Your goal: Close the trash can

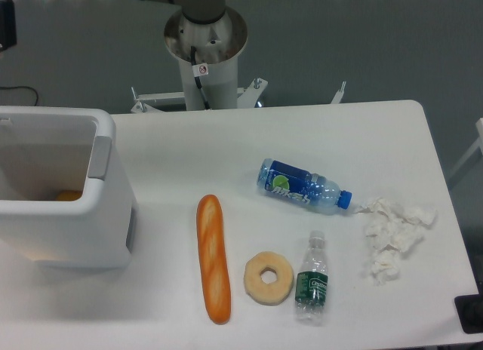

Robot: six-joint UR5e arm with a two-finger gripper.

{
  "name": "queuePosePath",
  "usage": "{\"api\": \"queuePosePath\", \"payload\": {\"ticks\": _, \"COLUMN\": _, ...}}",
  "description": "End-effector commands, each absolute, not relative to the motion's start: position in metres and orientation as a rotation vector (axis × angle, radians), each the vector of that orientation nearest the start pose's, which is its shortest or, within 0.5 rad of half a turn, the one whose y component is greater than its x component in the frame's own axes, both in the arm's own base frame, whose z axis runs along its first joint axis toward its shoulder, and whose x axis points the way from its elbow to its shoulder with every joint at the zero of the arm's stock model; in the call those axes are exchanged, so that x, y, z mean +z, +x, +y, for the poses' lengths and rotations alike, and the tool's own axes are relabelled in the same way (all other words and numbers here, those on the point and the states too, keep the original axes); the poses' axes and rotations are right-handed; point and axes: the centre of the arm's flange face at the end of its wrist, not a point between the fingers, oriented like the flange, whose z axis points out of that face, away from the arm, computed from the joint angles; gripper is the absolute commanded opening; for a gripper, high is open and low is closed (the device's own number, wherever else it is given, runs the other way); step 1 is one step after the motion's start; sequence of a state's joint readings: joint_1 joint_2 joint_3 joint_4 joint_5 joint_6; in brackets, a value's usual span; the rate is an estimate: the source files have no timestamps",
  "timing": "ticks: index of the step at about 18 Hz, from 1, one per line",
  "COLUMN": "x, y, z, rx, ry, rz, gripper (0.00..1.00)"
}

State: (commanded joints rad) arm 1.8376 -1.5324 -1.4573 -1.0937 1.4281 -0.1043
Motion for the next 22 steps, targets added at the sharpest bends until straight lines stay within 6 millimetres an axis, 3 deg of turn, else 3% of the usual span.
{"api": "queuePosePath", "payload": {"ticks": 3, "x": 0.628, "y": 0.001, "z": 0.529, "rx": -0.104, "ry": -2.461, "rz": -0.419, "gripper": 1.00}}
{"api": "queuePosePath", "payload": {"ticks": 7, "x": 0.627, "y": -0.021, "z": 0.529, "rx": -0.078, "ry": -2.454, "rz": -0.473, "gripper": 1.00}}
{"api": "queuePosePath", "payload": {"ticks": 15, "x": 0.623, "y": -0.039, "z": 0.529, "rx": -0.026, "ry": -2.456, "rz": -0.520, "gripper": 1.00}}
{"api": "queuePosePath", "payload": {"ticks": 22, "x": 0.604, "y": -0.066, "z": 0.539, "rx": -0.014, "ry": -2.478, "rz": -0.579, "gripper": 1.00}}
